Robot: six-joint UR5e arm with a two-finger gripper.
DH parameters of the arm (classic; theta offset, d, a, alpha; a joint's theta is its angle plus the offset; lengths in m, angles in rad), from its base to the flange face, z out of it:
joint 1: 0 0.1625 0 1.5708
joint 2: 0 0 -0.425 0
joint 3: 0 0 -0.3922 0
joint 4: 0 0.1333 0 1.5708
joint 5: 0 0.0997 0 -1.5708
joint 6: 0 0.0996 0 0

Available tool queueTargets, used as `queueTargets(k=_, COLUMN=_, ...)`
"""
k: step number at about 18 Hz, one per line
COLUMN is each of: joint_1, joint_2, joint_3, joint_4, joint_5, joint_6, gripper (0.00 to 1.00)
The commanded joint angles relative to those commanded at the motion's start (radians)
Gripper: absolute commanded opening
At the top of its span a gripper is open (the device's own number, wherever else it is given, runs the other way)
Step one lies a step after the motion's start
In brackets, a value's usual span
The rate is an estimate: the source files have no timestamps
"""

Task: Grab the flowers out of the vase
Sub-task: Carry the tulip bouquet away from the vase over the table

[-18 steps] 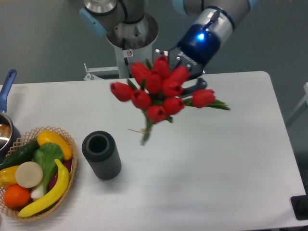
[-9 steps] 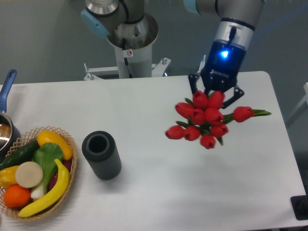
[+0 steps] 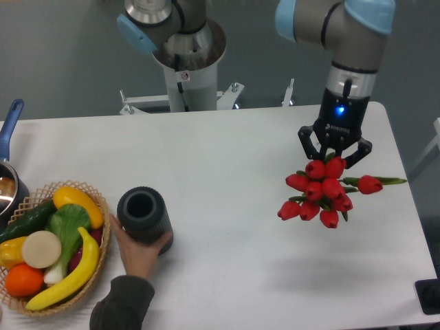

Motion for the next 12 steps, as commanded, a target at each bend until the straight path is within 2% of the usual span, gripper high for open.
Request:
queueTargets(k=4, joint_1=-0.029, joint_2=-0.023, joint_3=0.026, joint_4=-0.012, joint_5=0.13, joint_6=0.002, gripper=0.0)
queueTargets(k=8, joint_1=-0.051, joint_2=-0.04, joint_3=0.074, joint_4=-0.1, joint_5=0.204, joint_6=0.002, gripper=0.0)
queueTargets(k=12, joint_1=-0.089, joint_2=-0.094, joint_3=0.103, joint_4=-0.101, joint_5=0.269, joint_6=-0.002, gripper=0.0)
